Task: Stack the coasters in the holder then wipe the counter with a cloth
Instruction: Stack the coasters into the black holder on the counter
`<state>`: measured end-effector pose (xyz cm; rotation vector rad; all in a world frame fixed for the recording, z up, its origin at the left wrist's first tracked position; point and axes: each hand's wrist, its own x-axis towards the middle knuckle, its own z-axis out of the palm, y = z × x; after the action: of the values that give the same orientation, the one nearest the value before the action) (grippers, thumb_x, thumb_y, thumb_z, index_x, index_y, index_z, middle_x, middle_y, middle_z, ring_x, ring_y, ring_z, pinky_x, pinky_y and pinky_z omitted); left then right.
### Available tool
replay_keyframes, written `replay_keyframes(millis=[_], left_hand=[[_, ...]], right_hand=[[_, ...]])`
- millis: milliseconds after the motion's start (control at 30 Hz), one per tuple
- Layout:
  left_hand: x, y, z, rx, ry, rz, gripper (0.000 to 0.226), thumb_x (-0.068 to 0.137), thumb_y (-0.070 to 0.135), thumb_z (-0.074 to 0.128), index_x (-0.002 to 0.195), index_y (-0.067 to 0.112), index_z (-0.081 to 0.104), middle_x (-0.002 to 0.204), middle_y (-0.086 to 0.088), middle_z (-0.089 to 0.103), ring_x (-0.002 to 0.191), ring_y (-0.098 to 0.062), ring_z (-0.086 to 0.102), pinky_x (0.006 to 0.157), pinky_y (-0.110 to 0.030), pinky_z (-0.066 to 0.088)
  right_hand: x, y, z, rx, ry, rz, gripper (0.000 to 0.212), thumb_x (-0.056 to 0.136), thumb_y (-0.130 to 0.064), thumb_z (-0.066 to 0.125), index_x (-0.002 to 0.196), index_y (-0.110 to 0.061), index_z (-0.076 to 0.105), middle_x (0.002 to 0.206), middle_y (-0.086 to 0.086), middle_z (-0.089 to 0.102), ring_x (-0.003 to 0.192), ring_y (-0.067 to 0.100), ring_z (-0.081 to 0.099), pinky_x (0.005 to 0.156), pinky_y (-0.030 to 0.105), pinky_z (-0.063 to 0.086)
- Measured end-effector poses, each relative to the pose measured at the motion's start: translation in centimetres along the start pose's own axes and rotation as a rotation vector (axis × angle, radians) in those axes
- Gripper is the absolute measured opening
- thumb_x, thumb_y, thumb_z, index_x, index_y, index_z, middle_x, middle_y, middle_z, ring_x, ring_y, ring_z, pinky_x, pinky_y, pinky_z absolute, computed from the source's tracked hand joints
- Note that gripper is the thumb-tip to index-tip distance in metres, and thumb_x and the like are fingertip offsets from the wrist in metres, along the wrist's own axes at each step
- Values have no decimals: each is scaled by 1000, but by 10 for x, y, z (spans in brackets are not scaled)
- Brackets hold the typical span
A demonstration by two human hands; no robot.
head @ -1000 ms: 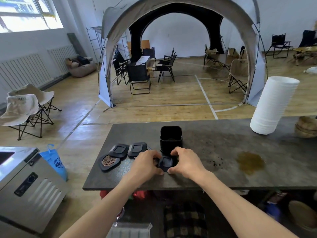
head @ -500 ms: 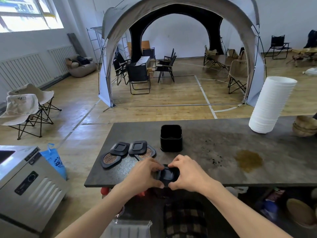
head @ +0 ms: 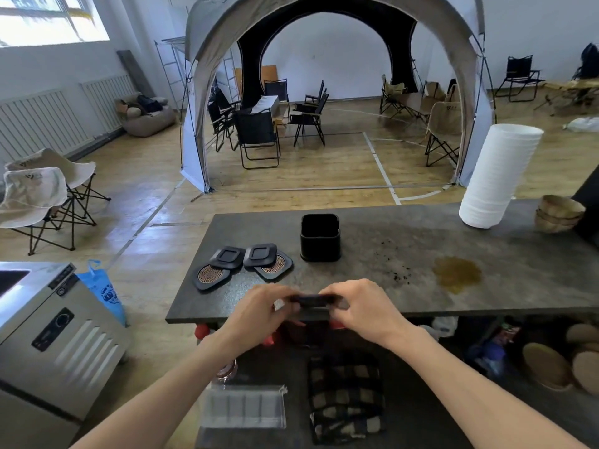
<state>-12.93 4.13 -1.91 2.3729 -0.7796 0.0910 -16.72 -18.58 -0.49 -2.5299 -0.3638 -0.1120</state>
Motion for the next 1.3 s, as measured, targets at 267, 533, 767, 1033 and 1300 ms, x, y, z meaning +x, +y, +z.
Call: replay_keyframes(millis=[267,533,767,1033,1300], left_hand=[[54,19,-37,-605,199,-383,13,83,17,76,95,12,78,74,-1,78,59,-5,65,56,-19,52],[149,14,-68,-792,27,-618,15,83,13,76,96,5,75,72,-2,73,54,-5,58,43,-15,42],[187,-11,-47,-558,-149,-800,23,87,28,72,73,19,56,55,7,49,46,-6,27,38,-15,17],[188,-33,-26,-539,-267,-894,29,87,26,72,67,18,52,52,6,35,43,-8,21,42,-18,15],[187,-34,-13,-329,-182,-834,37,73,18,84,69,12,48,54,-3,35,43,-16,21,37,-18,18]], right_hand=[[47,0,-41,675,220,255,14,78,-15,79,89,-7,78,74,-2,76,65,6,72,56,12,50],[116,11,-77,919,144,580,12,87,-19,70,78,-12,68,61,-1,66,41,3,57,40,16,38],[143,39,-64,803,93,805,26,80,-26,76,61,-16,63,50,-1,36,44,11,28,43,22,18],[150,62,-47,809,-82,971,25,83,-25,73,64,-18,59,55,-5,35,32,3,26,38,13,16],[153,80,-21,576,48,926,13,77,-7,77,65,-12,78,41,2,40,39,15,25,38,20,21]])
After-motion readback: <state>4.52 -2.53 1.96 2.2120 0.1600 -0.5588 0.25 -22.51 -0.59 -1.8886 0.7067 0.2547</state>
